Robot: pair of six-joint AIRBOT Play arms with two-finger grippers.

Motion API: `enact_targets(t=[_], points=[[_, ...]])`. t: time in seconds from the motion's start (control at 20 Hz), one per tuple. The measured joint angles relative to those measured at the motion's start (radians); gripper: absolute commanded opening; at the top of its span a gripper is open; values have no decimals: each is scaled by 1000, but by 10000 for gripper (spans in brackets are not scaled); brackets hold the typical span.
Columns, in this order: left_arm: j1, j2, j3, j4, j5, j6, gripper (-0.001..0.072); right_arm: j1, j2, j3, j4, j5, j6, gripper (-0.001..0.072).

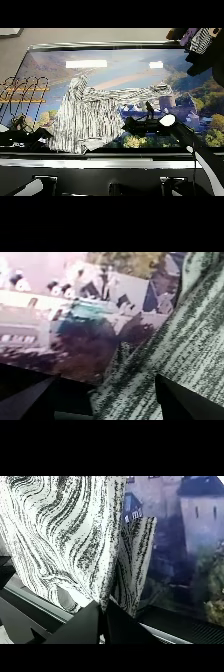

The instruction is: Fold the clothes and pants, and hang the long-sleeved shirts on hangers.

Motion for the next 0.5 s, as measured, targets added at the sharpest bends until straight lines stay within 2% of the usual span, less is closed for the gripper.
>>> enact_targets(t=[0.05, 0.1, 0.3, 0.5], points=[[-24, -10, -3, -14, 1, 0, 427, -2, 2, 0, -3, 0, 2, 28], [-48, -21, -7, -17, 10, 1, 22, -3, 4, 0, -3, 4, 2, 27], [-104, -25, 29, -78, 19, 2, 19, -7, 24, 47, -27, -3, 5, 26], [-156, 31, 256, -186, 2, 0, 19, -8, 35, 312, -258, -20, 88, 26]])
